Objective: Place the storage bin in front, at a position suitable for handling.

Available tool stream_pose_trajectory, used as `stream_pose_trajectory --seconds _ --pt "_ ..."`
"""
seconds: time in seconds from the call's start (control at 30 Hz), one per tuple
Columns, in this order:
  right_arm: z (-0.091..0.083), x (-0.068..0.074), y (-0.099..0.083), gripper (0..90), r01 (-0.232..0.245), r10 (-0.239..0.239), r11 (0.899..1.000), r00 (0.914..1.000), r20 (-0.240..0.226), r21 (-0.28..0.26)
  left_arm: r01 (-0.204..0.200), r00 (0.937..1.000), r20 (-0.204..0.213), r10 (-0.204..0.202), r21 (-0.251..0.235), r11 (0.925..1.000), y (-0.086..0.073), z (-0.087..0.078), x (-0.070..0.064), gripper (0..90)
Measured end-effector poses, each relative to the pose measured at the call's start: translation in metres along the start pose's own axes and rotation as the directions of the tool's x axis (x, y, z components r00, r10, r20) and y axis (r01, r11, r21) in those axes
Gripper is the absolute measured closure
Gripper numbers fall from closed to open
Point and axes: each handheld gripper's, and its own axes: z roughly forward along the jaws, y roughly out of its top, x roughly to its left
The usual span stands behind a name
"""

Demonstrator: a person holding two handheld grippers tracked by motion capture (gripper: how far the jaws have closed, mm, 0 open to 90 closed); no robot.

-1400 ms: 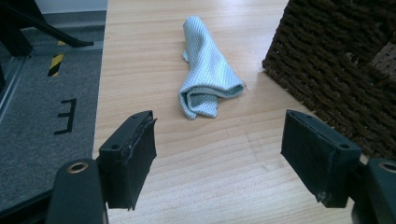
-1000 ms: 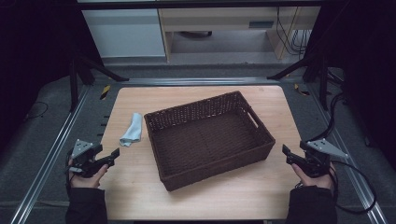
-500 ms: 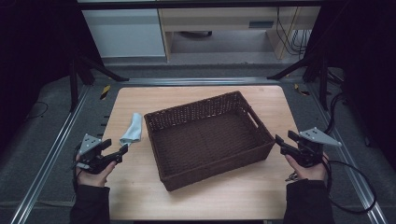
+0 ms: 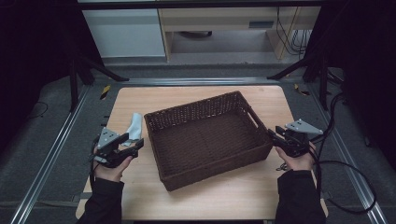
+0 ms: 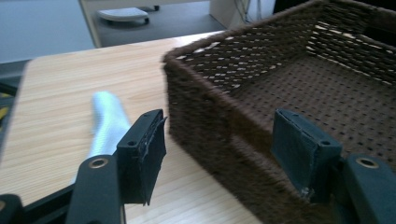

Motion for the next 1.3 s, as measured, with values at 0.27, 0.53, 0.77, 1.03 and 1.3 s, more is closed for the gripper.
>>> stream_pose_trajectory --seconds 0.27,0.53,0.77,1.03,1.3 --pt "0.005 0.001 -0.004 77.9 0.017 -0.015 0.999 0.9991 -0.04 0.037 -0.024 0.9995 0.023 0.023 0.021 0.9995 -0.001 0.012 -0.013 35.6" --pt "0.001 0.007 -0.008 81.0 0.038 -0.035 0.998 0.9977 -0.059 0.049 -0.047 0.9986 0.025 0.046 0.034 0.9983 -0.003 0.018 -0.016 47.2" --pt "-0.01 0.009 -0.005 68.4 0.008 -0.002 0.999 0.9935 -0.114 0.048 -0.04 0.999 0.022 0.039 0.051 0.9979 0.001 0.025 -0.01 52.6" --pt "0.006 0.007 -0.003 77.9 0.025 -0.017 0.998 0.9927 -0.119 0.059 -0.093 0.9954 -0.014 0.095 0.083 0.9921 0.005 0.044 -0.015 57.0" --pt "-0.006 0.016 -0.011 77.7 0.013 0.0 0.997 0.9839 -0.179 0.07 -0.085 0.9954 -0.038 0.088 0.076 0.9935 0.007 0.047 -0.005 59.6"
